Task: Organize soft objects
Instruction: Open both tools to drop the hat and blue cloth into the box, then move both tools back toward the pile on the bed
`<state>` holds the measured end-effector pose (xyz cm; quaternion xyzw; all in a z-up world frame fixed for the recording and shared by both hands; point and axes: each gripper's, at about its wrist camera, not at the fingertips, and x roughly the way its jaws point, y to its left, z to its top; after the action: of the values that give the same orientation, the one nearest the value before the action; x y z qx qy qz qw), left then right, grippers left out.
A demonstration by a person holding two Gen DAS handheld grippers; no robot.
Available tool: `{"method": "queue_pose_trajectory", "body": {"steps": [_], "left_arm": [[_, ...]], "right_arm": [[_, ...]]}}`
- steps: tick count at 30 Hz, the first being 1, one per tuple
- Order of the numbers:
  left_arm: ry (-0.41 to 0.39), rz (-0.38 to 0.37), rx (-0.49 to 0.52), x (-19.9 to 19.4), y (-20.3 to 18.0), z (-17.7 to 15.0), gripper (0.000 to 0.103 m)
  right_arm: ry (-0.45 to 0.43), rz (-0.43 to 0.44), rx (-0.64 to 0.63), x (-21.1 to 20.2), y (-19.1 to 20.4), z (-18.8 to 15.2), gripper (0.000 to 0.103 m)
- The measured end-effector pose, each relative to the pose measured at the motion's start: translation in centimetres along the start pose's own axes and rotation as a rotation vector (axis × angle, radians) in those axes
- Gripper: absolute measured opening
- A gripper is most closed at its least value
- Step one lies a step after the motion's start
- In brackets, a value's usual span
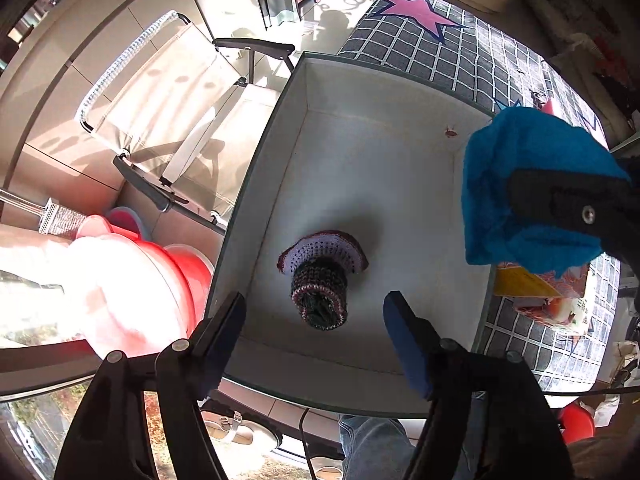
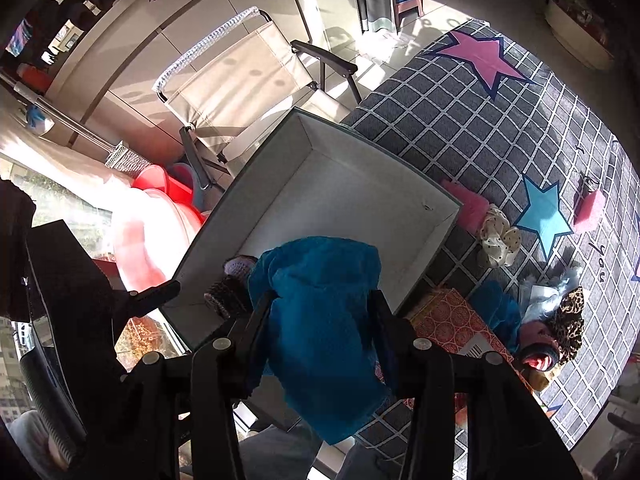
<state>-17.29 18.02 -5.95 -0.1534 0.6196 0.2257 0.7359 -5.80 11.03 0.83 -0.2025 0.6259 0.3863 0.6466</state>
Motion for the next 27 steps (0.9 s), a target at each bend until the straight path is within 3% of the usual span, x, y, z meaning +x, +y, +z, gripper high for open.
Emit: {"method": "queue_pose_trajectory", "body": {"steps": [2, 3, 7, 9, 10, 15, 17, 27], "left_arm": [[0.019, -0.014, -0.018, 0.3, 0.1, 0.1, 0.081], [0.037, -0.028, -0.032, 0.6, 0.3, 0.1, 0.082], [0.084, -0.04, -0.059, 1.6, 0.3, 0.1, 0.086], [0.092, -0.04, -0.068, 1.7, 0.2, 0.1, 0.088], [0.093, -0.039, -0.075, 1.7, 0.2, 0.2, 0.088], [0.094, -0.073, -0.105, 1.6, 0.5, 0.7, 0.09], [0.1, -0.105, -0.114, 1.6, 0.4, 0.8, 0.103], [0.124, -0.225, -0.129, 1.6, -1.1, 1.8, 0.103]], "right_arm": [[-0.005, -0.002, 0.001, -0.1, -0.1, 0.0, 0.075], [-0.009, -0.008, 0.003, -0.2, -0.1, 0.0, 0.081], [-0.025, -0.039, 0.01, -0.6, -0.3, -0.1, 0.083], [-0.027, -0.042, 0.018, -0.8, -0.7, -0.1, 0.092], [-0.029, -0.043, 0.024, -0.9, -0.8, -0.2, 0.103], [-0.052, -0.042, 0.052, -1.6, -1.8, -0.7, 0.103], [-0.056, -0.041, 0.068, -1.8, -2.3, -0.8, 0.103], [-0.086, -0.046, 0.174, -4.0, -6.7, -2.3, 0.103]]}}
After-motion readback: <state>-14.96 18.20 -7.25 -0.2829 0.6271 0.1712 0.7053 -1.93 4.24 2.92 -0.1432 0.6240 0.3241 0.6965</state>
